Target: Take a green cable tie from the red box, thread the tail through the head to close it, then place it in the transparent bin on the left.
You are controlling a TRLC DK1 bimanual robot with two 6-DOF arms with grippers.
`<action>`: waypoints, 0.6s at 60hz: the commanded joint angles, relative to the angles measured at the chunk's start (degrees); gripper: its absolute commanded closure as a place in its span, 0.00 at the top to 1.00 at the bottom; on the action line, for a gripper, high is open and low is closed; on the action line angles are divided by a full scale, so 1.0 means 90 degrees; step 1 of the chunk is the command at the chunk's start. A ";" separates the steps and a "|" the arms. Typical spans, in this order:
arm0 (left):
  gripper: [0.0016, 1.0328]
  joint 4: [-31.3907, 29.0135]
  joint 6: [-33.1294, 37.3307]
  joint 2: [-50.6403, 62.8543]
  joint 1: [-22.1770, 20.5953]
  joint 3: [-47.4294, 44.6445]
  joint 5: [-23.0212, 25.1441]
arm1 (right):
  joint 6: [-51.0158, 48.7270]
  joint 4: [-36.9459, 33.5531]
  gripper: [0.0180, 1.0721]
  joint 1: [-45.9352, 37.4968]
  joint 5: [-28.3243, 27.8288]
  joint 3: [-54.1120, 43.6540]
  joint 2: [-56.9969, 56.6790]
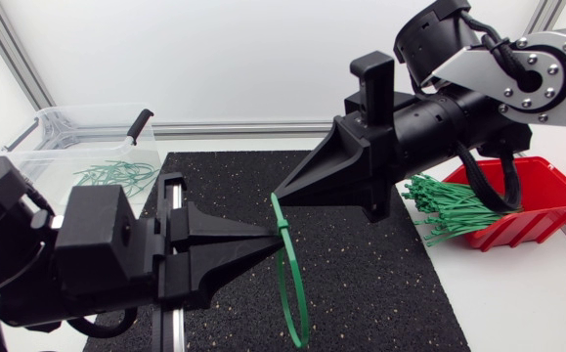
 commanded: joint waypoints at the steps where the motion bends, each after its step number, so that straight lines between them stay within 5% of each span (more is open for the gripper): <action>1: 0.03 0.0076 0.0179 0.0036 0.0038 -0.0064 0.0059 | -0.0004 -0.0018 0.14 -0.0137 0.0049 0.0121 -0.0085; 36: 0.04 0.0076 0.0160 0.0045 0.0116 -0.0054 0.0127 | -0.0004 -0.0096 0.24 -0.0019 0.0001 0.0102 -0.0251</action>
